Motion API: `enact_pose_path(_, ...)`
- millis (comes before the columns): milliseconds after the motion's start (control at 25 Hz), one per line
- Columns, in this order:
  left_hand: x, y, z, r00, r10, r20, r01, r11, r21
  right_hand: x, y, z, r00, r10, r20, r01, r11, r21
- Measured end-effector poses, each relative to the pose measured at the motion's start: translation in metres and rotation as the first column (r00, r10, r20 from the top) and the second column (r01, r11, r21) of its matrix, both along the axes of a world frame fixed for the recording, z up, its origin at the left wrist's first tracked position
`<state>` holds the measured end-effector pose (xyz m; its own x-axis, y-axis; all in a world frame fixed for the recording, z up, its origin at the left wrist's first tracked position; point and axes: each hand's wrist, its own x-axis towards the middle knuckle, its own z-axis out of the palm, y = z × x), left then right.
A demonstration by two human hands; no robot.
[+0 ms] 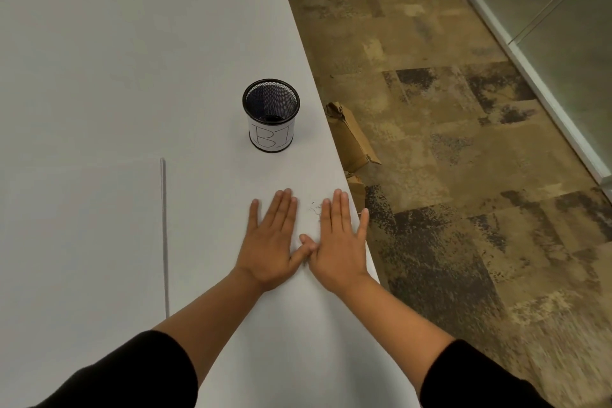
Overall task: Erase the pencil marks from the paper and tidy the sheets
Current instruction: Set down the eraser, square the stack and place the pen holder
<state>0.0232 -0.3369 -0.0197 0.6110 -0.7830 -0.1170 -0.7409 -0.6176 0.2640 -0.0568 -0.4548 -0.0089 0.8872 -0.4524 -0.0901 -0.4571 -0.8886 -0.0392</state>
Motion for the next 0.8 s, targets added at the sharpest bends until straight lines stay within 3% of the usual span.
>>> enact_pose_path(280, -0.012, -0.046, 0.007, 0.977, -0.186, -0.104, 0.174, 0.978, -0.111, -0.034, -0.032, -0.005, 0.998, -0.056, -0.021, 0.057, 0.998, 0.041)
enact_pose_path(360, -0.008, -0.051, 0.014, 0.962, -0.166, -0.219, 0.106, 0.960, -0.261, -0.031, -0.035, -0.002, 0.998, -0.052, -0.033, 0.054, 0.995, 0.078)
enact_pose_path(440, -0.001, -0.046, 0.016, 0.972, -0.031, -0.233, -0.055, 0.933, -0.356, -0.026, -0.043, 0.004, 0.998, -0.060, -0.035, 0.064, 0.990, 0.127)
enact_pose_path(560, -0.001, -0.021, 0.005, 0.975, 0.211, -0.066, -0.221, 0.944, -0.244, -0.010, -0.060, 0.018, 0.988, -0.147, 0.037, 0.130, 0.947, 0.294)
enact_pose_path(640, -0.011, -0.012, -0.001, 0.968, 0.249, -0.007, -0.249, 0.964, -0.092, 0.013, -0.068, 0.034, 0.970, -0.198, 0.140, 0.126, 0.904, 0.408)
enact_pose_path(800, -0.016, -0.017, 0.000, 0.970, 0.239, -0.034, -0.238, 0.971, 0.028, 0.093, -0.051, 0.070, 0.929, -0.110, 0.352, -0.120, 0.812, 0.571)
